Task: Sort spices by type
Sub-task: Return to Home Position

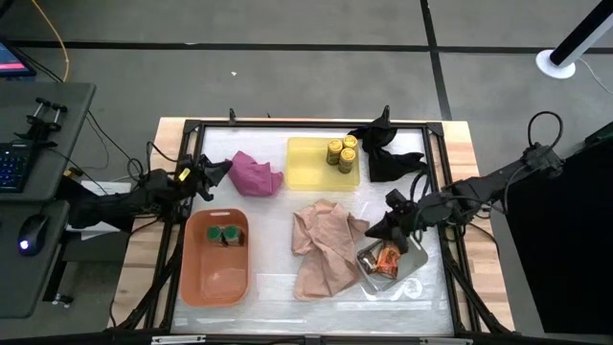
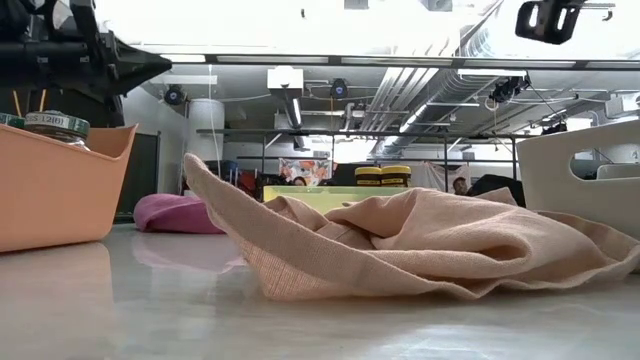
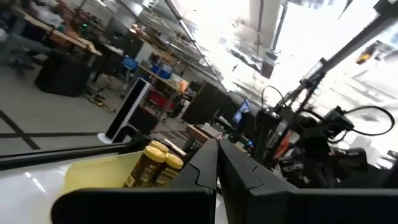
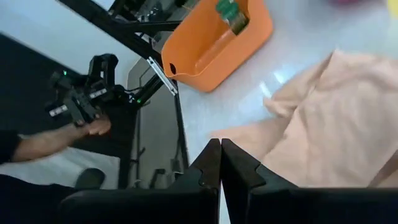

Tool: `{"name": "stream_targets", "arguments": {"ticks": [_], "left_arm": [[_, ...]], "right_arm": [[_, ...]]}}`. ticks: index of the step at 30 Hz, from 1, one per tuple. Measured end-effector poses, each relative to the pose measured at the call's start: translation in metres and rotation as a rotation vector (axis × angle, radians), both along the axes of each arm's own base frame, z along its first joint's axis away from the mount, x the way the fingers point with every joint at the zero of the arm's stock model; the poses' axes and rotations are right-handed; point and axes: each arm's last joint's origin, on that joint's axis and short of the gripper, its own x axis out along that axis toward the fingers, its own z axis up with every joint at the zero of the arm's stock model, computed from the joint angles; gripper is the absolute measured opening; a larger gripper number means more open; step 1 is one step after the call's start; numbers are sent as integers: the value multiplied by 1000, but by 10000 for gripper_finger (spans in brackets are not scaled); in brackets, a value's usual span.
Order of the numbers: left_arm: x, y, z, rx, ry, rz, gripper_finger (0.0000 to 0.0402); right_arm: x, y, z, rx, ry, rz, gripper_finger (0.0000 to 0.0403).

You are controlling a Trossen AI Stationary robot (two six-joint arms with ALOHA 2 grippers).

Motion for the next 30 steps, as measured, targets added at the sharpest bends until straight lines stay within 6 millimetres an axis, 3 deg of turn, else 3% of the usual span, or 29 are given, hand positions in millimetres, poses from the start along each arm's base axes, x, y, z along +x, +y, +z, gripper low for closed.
{"name": "stream_targets", "arguments": {"ticks": [7, 11, 18, 30], "left_arm": [[0, 0, 0, -7, -1, 17, 0], [0, 0, 0, -6, -1, 18, 0], [0, 0, 0, -6, -2, 17, 0], [0, 0, 0, -6, -2, 19, 0]], "right_arm": [[-25, -26, -25, -156, -54, 116, 0], [-46, -45, -45, -187, -202, 163, 0], [-66, -70, -72, -261, -503, 12, 0], [-71, -75, -107, -324, -608, -1, 0]]}}
